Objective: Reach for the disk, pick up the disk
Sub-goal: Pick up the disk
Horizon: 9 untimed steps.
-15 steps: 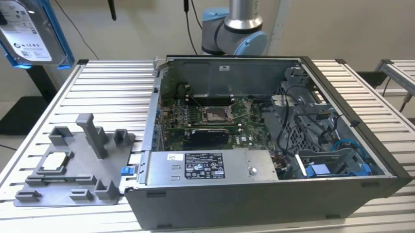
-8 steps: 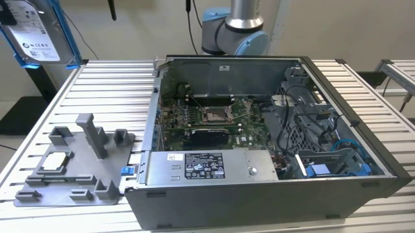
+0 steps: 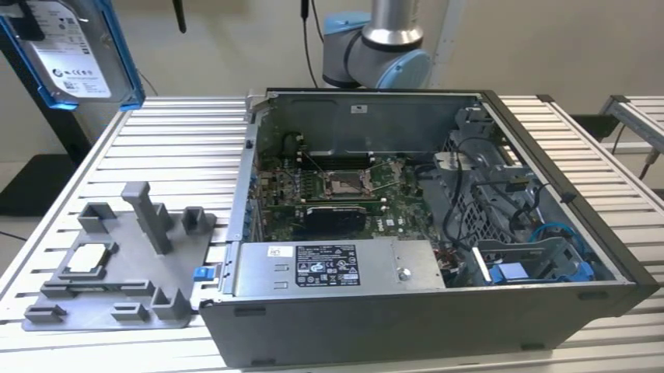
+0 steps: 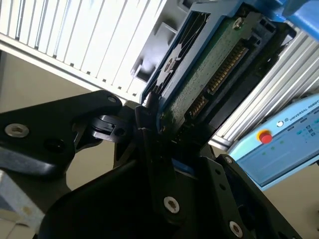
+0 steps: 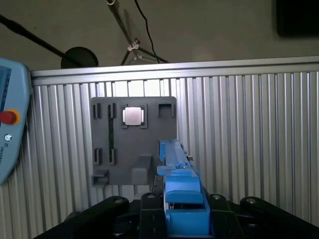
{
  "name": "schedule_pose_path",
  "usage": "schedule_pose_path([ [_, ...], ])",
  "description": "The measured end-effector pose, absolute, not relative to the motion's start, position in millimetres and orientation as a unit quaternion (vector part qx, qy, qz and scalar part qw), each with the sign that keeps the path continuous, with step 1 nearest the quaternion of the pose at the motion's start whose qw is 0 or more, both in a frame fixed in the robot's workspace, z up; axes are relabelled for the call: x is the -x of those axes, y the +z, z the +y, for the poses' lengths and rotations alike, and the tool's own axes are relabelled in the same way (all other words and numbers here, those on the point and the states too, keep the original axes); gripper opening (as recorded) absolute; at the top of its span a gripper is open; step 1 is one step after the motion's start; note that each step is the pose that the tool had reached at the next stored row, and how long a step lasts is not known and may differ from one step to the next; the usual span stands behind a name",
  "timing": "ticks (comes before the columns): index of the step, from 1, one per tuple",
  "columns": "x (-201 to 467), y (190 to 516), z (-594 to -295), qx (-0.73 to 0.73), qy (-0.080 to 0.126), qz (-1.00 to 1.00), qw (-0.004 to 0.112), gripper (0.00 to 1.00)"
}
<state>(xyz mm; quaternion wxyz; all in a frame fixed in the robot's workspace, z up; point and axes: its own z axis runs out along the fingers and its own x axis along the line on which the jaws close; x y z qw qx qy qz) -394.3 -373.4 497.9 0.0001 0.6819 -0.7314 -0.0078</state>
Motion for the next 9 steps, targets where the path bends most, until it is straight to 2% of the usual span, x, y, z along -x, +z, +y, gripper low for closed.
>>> schedule_pose_path([
  [9, 375, 498, -373, -0.682, -0.008, -0.731, 0.0, 0.0],
])
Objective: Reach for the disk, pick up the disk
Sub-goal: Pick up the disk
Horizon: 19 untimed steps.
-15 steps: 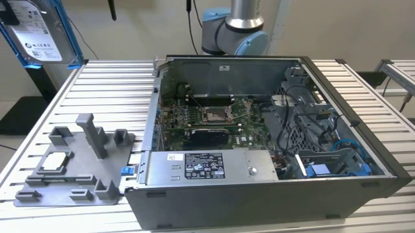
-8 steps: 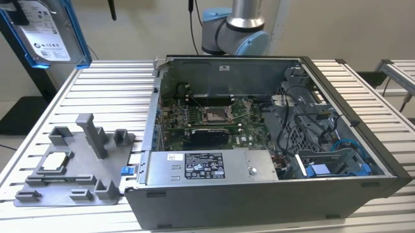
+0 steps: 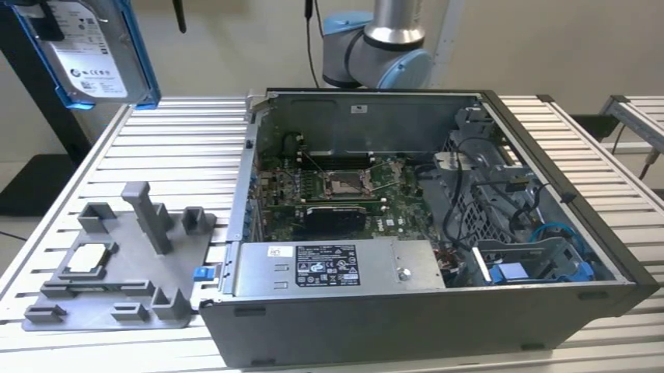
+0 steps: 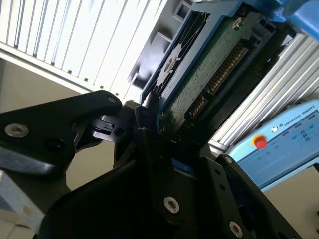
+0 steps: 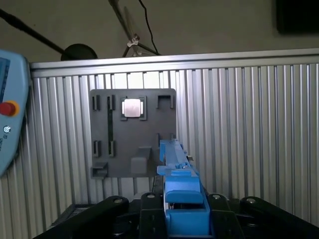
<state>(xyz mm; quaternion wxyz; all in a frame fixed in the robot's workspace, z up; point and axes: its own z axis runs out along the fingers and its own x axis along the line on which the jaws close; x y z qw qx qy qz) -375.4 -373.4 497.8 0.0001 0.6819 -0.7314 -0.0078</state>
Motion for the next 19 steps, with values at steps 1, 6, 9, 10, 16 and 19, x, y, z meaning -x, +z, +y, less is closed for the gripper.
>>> schedule_pose_path([
  [1, 373, 498, -373, -0.682, -0.008, -0.731, 0.0, 0.0],
  [6, 364, 498, -373, -0.682, -0.008, -0.731, 0.0, 0.0],
  [9, 359, 498, -373, -0.682, -0.008, -0.731, 0.0, 0.0],
  [10, 357, 498, -373, -0.682, -0.008, -0.731, 0.0, 0.0],
  [16, 343, 498, -373, -0.682, -0.008, -0.731, 0.0, 0.0],
  [19, 335, 498, -373, -0.682, -0.008, -0.731, 0.0, 0.0],
])
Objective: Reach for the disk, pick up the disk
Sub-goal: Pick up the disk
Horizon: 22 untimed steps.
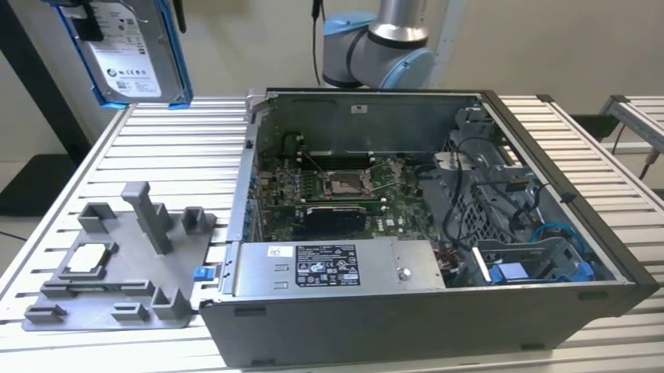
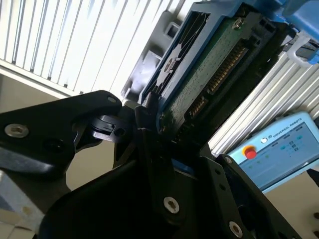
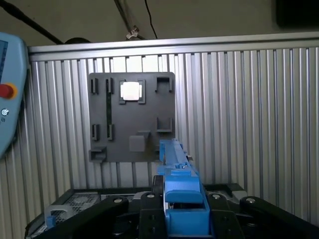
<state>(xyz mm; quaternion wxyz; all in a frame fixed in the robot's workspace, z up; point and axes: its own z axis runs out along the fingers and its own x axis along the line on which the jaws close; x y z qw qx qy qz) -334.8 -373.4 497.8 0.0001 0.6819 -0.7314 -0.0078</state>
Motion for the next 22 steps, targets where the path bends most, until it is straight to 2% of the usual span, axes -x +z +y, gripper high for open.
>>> schedule_pose_path([
  [22, 265, 498, -373, -0.682, -0.008, -0.731, 0.0, 0.0],
])
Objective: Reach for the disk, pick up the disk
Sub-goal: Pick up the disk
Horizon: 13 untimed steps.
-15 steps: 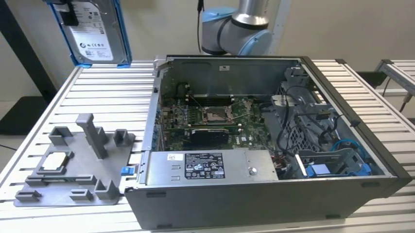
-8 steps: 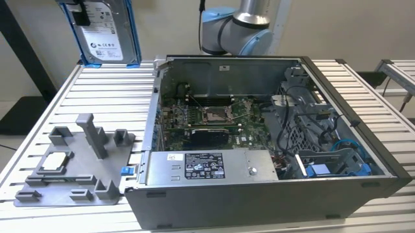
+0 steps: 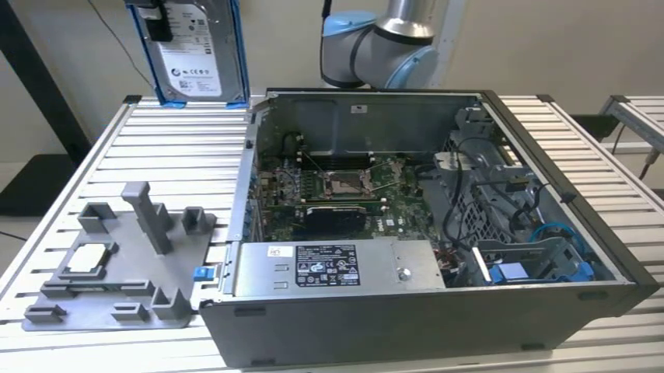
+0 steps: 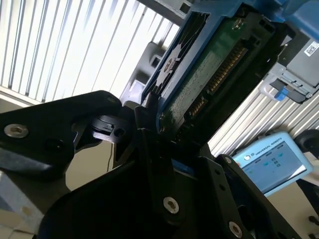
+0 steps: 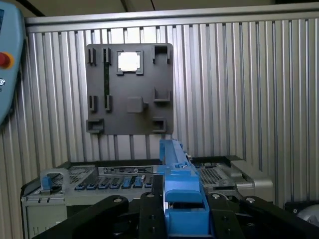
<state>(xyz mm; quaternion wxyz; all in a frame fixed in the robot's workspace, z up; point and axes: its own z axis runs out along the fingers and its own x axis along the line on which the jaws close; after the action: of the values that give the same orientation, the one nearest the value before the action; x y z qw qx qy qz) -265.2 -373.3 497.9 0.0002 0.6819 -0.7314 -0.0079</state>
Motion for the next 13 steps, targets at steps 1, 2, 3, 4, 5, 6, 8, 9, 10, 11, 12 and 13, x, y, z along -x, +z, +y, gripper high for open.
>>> schedule_pose_path([
  [1, 262, 498, -373, -0.682, -0.008, -0.731, 0.0, 0.0],
  [2, 259, 498, -373, -0.682, -0.008, -0.731, 0.0, 0.0],
  [3, 255, 498, -373, -0.682, -0.008, -0.731, 0.0, 0.0],
  [4, 252, 498, -373, -0.682, -0.008, -0.731, 0.0, 0.0],
  [5, 249, 498, -373, -0.682, -0.008, -0.731, 0.0, 0.0],
  [6, 245, 498, -373, -0.682, -0.008, -0.731, 0.0, 0.0],
  [8, 239, 498, -373, -0.682, -0.008, -0.731, 0.0, 0.0],
  [9, 236, 498, -373, -0.682, -0.008, -0.731, 0.0, 0.0],
  [10, 232, 498, -373, -0.682, -0.008, -0.731, 0.0, 0.0],
  [11, 229, 498, -373, -0.682, -0.008, -0.731, 0.0, 0.0],
  [12, 226, 498, -373, -0.682, -0.008, -0.731, 0.0, 0.0],
  [13, 223, 498, -373, -0.682, -0.008, -0.731, 0.0, 0.0],
])
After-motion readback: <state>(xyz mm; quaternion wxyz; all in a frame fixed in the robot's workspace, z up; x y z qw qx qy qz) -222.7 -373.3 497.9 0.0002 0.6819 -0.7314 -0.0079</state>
